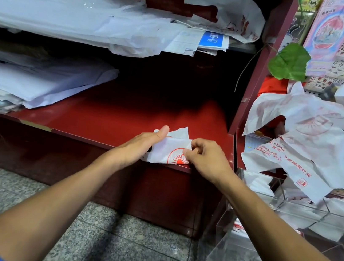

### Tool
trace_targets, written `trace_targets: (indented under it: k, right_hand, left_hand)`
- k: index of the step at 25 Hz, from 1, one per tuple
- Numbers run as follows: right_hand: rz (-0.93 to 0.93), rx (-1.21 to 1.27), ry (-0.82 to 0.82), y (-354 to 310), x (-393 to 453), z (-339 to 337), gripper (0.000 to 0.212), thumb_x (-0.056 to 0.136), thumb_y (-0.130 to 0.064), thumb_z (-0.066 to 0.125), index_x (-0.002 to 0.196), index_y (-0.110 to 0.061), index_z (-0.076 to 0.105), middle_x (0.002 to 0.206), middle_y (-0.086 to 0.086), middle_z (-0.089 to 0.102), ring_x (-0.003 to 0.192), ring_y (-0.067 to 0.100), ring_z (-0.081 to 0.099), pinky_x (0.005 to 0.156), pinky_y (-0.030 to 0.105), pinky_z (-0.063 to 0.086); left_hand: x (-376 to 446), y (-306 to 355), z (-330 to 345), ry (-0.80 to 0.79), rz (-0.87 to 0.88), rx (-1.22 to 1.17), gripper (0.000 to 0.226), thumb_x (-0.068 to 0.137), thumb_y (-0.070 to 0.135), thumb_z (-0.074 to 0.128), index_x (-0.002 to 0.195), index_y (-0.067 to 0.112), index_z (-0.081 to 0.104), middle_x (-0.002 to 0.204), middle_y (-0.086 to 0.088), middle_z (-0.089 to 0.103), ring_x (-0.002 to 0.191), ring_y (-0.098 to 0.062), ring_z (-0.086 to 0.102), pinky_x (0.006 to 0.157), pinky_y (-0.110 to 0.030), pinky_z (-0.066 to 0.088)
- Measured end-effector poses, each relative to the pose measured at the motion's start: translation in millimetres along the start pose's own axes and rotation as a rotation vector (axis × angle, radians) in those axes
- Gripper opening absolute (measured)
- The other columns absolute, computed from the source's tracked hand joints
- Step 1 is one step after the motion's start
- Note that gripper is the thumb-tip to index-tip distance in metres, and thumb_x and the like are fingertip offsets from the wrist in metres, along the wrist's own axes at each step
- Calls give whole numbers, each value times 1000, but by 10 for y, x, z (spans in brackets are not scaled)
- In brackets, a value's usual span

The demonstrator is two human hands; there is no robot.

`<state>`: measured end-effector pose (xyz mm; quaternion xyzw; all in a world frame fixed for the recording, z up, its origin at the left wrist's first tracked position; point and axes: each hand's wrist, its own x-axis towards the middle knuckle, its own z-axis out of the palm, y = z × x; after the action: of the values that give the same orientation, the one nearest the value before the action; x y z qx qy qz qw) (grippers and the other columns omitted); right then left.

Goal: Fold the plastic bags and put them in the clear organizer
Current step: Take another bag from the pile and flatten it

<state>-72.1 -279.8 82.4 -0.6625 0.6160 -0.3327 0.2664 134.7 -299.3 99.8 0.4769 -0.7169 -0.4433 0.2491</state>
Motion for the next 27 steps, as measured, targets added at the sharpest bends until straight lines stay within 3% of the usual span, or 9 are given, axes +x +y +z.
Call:
trace_targets:
  k: [2, 4, 6, 8, 12, 16, 21, 25, 27]
  right_hand:
    - [54, -13, 6, -40, 24, 2, 9, 85, -23, 71, 93, -21, 68, 65, -4, 64, 59, 11, 53, 64, 29, 43]
    - [81, -25, 20, -74, 25, 11, 34, 81, -21, 73, 114, -22, 64, 70, -8, 64, 68, 13, 59, 68, 29, 46]
    - [11, -134, 67, -95, -11, 17, 48, 81, -22, 73, 125, -25, 56, 91, -8, 62, 86, 17, 60, 77, 33, 49]
    - [-151, -286, 88, -84, -78, 40, 52, 85, -28, 69, 132, -29, 49, 123, -6, 50, 106, 20, 51, 88, 38, 47]
    - [-311, -613, -153, -50, -130, -2, 68, 91, -62, 50, 150, -32, 34, 159, -9, 26, 133, 21, 31, 102, 42, 28]
    - [-306, -772, -240, -4, -113, -46, 77, 90, -66, 47, 155, -32, 22, 163, -5, 21, 142, 20, 24, 106, 40, 23]
    - [-314, -691, -196, -8, -98, -55, 72, 90, -60, 55, 149, -28, 31, 155, -6, 38, 138, 17, 30, 100, 37, 24]
    - [-283, -579, -160, 6, -100, -65, 46, 93, -56, 52, 131, -31, 45, 132, -3, 56, 131, 16, 38, 92, 34, 24]
    - [-232, -444, -137, 0, -69, -70, 30, 96, -49, 50, 119, -31, 54, 119, -4, 61, 123, 17, 44, 95, 35, 27]
  left_hand:
    - [20, -33, 35, 105, -10, -9, 16, 102, 30, 49, 103, 33, 64, 99, 18, 65, 88, 2, 61, 71, -12, 44]
    - [53, -96, 59, 152, 5, -9, 27, 98, 12, 51, 113, 32, 61, 110, 8, 65, 97, -15, 62, 75, -26, 50]
    - [86, -173, 72, 150, 30, 5, 35, 94, 5, 52, 112, 34, 62, 114, 11, 65, 104, -17, 60, 87, -35, 48]
    - [98, -204, 67, 159, 75, 79, 40, 89, -1, 54, 108, 31, 66, 114, 13, 64, 105, -13, 59, 91, -30, 44]
    - [107, -242, 77, 124, 132, 226, 47, 89, -7, 49, 126, 16, 66, 136, 2, 59, 130, -11, 50, 107, -18, 31]
    - [22, -235, 52, 105, 293, 536, 49, 93, 17, 42, 141, 19, 52, 152, 9, 37, 144, -3, 22, 120, -31, 7]
    - [-168, -297, -109, -26, 200, 627, 74, 72, 26, 50, 145, 28, 44, 152, 16, 37, 142, 5, 22, 121, -33, -4]
    - [-163, -454, -122, 114, 265, 597, 59, 80, 19, 74, 135, 29, 53, 142, 12, 50, 136, -5, 38, 121, -40, 18]
    - [-142, -484, -125, 185, 258, 487, 40, 84, 26, 74, 122, 30, 62, 126, 9, 61, 122, -9, 49, 109, -37, 35]
